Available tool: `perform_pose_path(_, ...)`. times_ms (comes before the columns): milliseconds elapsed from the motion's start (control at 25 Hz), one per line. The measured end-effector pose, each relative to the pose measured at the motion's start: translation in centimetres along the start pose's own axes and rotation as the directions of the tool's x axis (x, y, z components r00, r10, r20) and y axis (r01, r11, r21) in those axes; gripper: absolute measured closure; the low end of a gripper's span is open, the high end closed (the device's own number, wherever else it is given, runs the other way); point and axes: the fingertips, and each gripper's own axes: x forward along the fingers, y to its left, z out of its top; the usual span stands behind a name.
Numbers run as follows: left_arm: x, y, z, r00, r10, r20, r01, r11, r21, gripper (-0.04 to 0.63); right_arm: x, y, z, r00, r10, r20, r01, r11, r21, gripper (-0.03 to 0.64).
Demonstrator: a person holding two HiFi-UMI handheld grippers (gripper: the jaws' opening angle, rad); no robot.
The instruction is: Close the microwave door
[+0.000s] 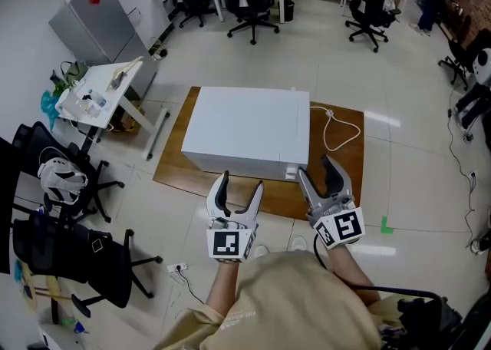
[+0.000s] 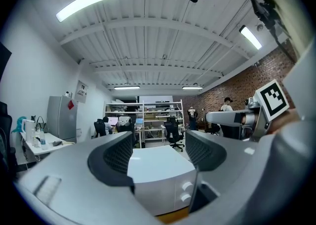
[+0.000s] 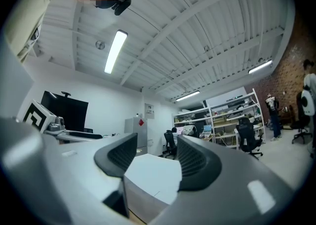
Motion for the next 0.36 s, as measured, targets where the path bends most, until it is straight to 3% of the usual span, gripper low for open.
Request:
perform_pose_path(240, 0.08, 0.62, 0.05, 1.000, 0.018, -0.012, -0.018, 1.000, -0.003, 0.261, 0.36, 0.02, -0.13, 1.000, -0.001, -0.004, 0.001, 1.000, 0.001, 0.374)
perform_pose_path(360, -0.16, 0.69, -0.75, 0.996, 0.018, -0.083, -0.019, 1.000, -0.011, 0.261, 0.47, -0.07, -0.44, 1.000, 0.000, -0.010, 0.000, 1.000, 0.002, 0.374)
